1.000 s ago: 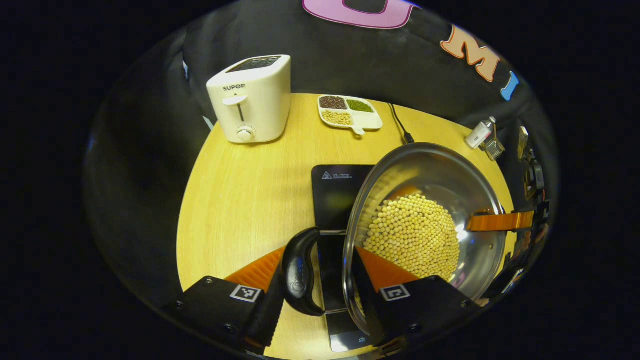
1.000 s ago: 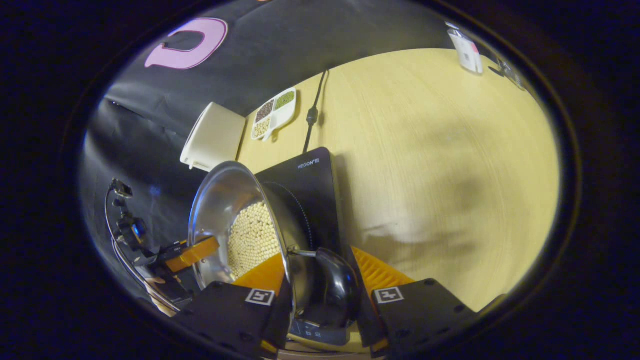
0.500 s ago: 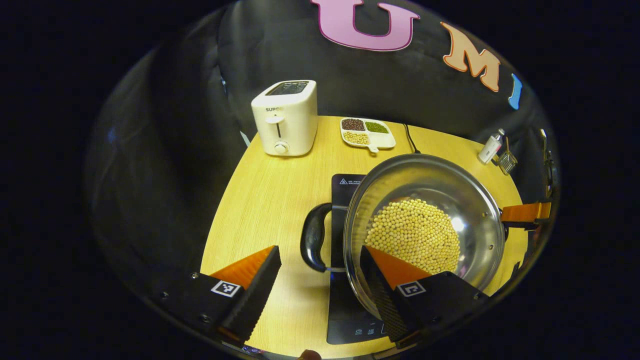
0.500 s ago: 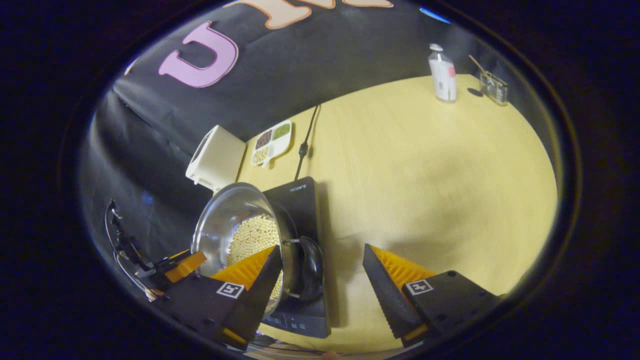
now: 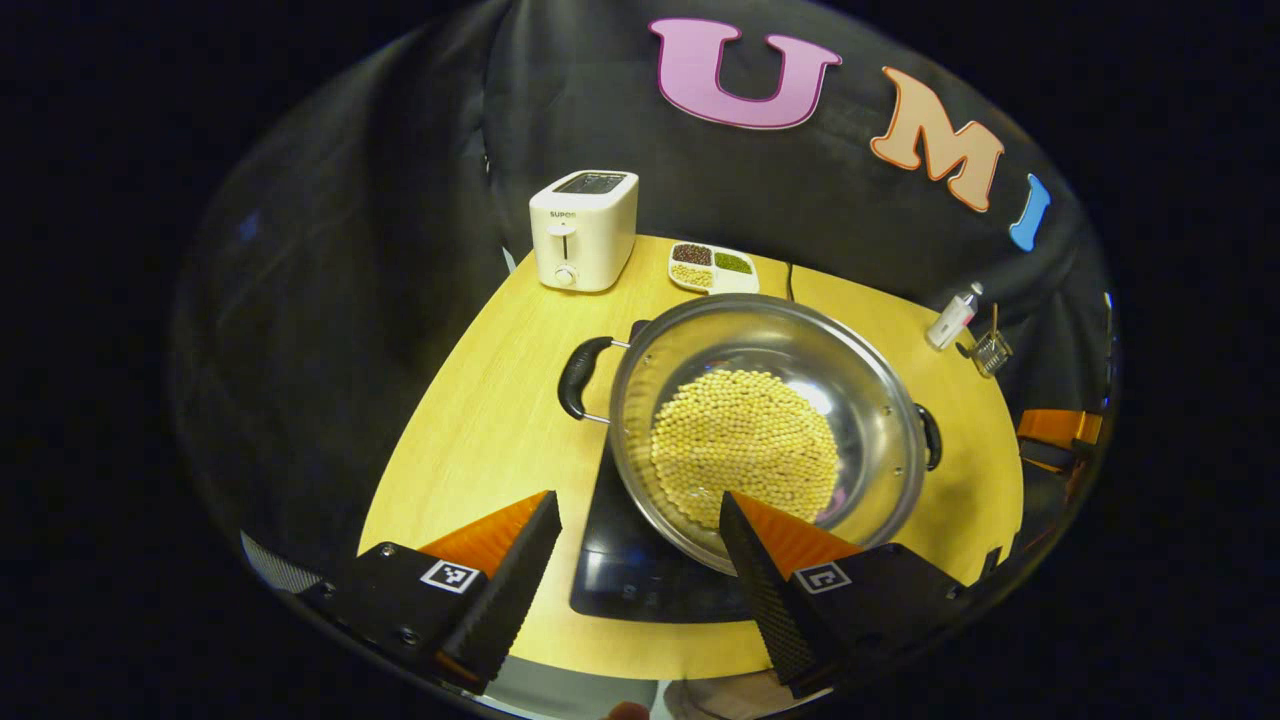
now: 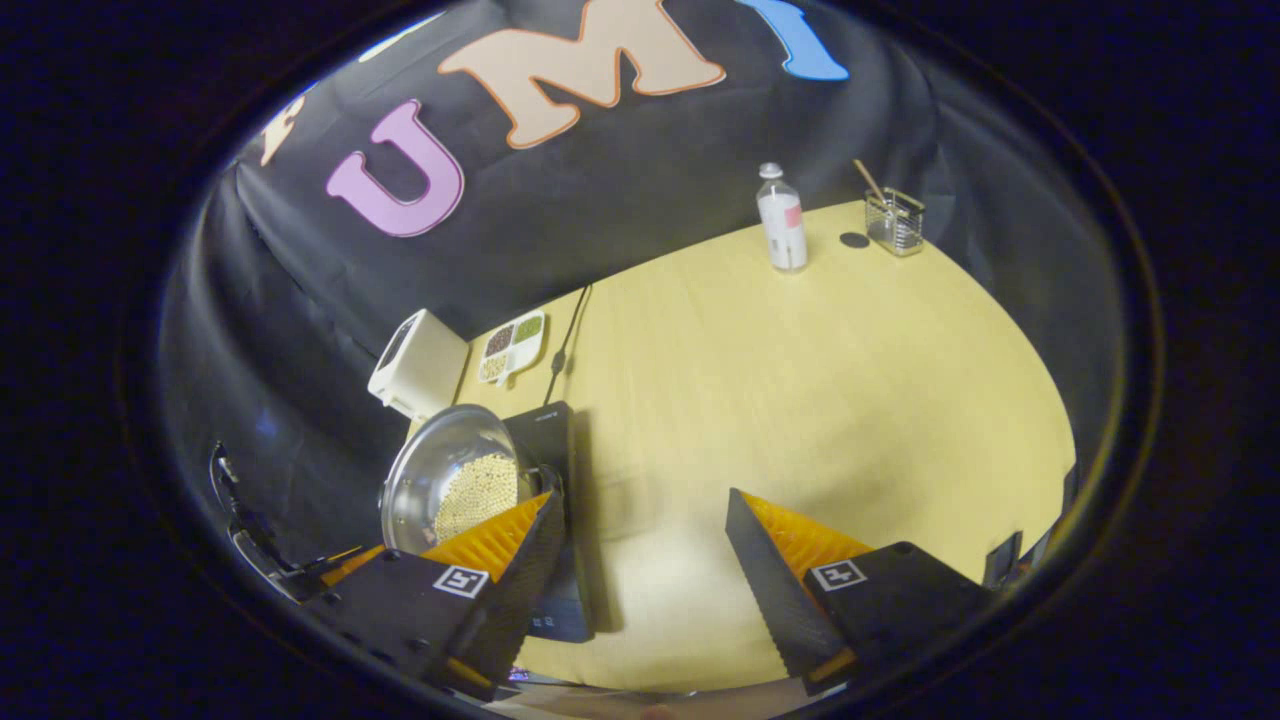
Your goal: First push the handle of the pot to place it horizontally, then grasp the pot with both hands and set it on the induction cooktop.
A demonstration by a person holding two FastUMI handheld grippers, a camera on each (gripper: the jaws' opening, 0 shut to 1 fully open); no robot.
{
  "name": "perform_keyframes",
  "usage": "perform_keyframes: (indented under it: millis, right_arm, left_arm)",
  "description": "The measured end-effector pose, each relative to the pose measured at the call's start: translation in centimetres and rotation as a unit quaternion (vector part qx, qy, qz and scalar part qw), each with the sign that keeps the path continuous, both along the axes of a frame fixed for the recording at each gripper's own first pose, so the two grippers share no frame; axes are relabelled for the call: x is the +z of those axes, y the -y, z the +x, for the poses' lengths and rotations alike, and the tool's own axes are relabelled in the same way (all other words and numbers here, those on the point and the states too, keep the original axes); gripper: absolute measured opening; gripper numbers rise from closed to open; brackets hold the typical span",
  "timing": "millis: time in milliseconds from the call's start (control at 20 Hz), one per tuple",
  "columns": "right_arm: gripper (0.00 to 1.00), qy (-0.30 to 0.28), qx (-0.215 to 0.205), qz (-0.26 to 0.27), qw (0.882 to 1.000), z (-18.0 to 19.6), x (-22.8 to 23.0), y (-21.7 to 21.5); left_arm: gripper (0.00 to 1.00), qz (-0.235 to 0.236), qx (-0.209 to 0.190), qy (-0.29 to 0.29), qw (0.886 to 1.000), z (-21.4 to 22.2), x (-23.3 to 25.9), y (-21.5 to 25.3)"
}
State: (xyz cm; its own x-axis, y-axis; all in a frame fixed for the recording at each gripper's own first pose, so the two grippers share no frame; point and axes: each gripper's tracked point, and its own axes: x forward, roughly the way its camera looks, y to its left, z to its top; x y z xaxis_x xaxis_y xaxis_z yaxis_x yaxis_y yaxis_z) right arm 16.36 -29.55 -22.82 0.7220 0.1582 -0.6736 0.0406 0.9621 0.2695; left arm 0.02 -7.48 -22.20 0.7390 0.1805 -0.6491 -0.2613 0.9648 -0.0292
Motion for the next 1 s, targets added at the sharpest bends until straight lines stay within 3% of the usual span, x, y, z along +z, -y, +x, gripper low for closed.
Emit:
perform_keyframes:
  millis: [200, 250, 300, 350, 400, 450, 500, 550, 600, 650, 900, 950, 1000]
  right_arm:
    - [0.94, 0.038, 0.021, -0.006, 0.999, -0.7, 2.6, 5.1]
    - [1.0, 0.045, 0.023, -0.009, 0.999, -1.0, 3.1, 6.7]
    - [0.93, 0.049, 0.026, -0.014, 0.998, -1.3, 3.7, 8.4]
    - [0.93, 0.055, 0.029, -0.019, 0.998, -1.4, 4.3, 9.8]
    - [1.0, 0.064, 0.035, -0.026, 0.997, -1.4, 5.1, 11.1]
    - [1.0, 0.076, 0.042, -0.033, 0.996, -1.3, 6.0, 12.3]
    - [1.0, 0.091, 0.049, -0.036, 0.994, -1.1, 7.0, 13.3]
    - [0.93, 0.106, 0.055, -0.036, 0.992, -0.9, 8.1, 14.1]
    - [0.93, 0.119, 0.062, -0.034, 0.99, -0.9, 8.9, 14.6]
    - [1.0, 0.128, 0.07, -0.032, 0.989, -0.8, 9.7, 15.1]
    - [1.0, 0.183, 0.079, -0.034, 0.979, -0.3, 13.7, 17.8]
    - [0.92, 0.197, 0.079, -0.032, 0.977, -0.4, 15.0, 18.3]
    - [1.0, 0.214, 0.079, -0.034, 0.973, -0.4, 16.4, 18.7]
  left_arm:
    - [0.98, 0.025, 0.009, 0.038, 0.999, -1.0, 2.8, 6.8]
    - [0.98, 0.032, 0.005, 0.052, 0.998, -1.0, 3.8, 9.1]
    - [0.98, 0.037, 0.003, 0.068, 0.997, -0.8, 4.8, 11.5]
    - [0.98, 0.038, 0.002, 0.082, 0.996, -0.5, 5.7, 14.0]
    - [0.98, 0.037, -0.003, 0.106, 0.994, -0.2, 6.9, 16.6]
    - [0.98, 0.036, -0.008, 0.127, 0.991, 0.0, 8.4, 19.4]
    - [0.98, 0.038, -0.014, 0.145, 0.989, 0.1, 9.4, 21.8]
    - [0.98, 0.045, -0.019, 0.158, 0.986, 0.1, 10.2, 23.8]
    - [0.98, 0.059, -0.021, 0.171, 0.983, -0.1, 11.2, 25.5]
    - [0.98, 0.077, -0.021, 0.186, 0.979, -0.1, 12.3, 26.9]
    - [0.97, 0.13, -0.026, 0.253, 0.958, 0.5, 17.1, 32.8]
    - [0.97, 0.134, -0.025, 0.265, 0.954, 0.4, 18.2, 33.7]
    - [0.97, 0.137, -0.024, 0.279, 0.95, 0.5, 19.2, 34.3]
